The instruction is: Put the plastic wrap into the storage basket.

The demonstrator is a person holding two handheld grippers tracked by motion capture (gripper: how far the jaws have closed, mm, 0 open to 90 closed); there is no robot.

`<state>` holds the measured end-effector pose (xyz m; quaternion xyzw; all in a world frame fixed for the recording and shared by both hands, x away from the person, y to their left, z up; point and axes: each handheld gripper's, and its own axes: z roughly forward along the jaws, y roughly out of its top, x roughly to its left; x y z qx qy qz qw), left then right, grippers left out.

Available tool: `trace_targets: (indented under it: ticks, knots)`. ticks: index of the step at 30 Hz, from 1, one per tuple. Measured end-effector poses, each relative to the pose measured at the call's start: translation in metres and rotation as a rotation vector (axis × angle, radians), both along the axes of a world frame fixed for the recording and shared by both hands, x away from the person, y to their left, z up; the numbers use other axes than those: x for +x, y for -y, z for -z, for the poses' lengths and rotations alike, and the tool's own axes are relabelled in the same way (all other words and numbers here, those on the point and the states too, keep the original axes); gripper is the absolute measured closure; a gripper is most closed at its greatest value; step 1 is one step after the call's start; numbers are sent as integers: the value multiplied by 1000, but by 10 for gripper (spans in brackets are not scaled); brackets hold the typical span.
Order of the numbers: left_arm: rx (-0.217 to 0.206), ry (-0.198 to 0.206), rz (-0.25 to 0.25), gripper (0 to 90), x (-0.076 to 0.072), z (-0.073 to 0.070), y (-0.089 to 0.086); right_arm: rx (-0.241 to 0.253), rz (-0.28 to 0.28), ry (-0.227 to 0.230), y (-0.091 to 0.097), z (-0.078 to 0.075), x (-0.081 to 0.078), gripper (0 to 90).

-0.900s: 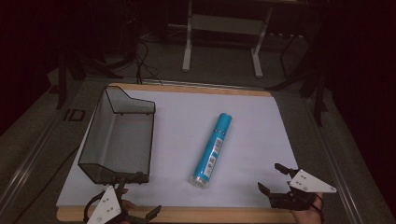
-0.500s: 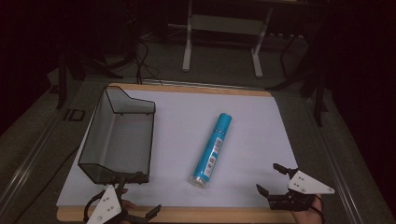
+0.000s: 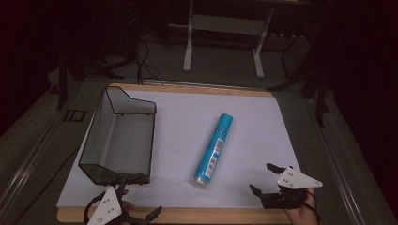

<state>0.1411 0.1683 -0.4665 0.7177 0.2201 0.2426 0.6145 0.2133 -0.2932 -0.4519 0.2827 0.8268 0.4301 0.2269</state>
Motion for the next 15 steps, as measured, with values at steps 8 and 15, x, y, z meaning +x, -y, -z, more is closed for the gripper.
trace_targets:
  ticks: [8, 15]
  knots:
    - [0, -1, 4, 6, 0, 0, 0, -73, 8, -22, -20, -2, 12, 110]
    - [1, -1, 11, 6, -1, 0, 1, -72, 51, -22, -33, -9, 23, 110]
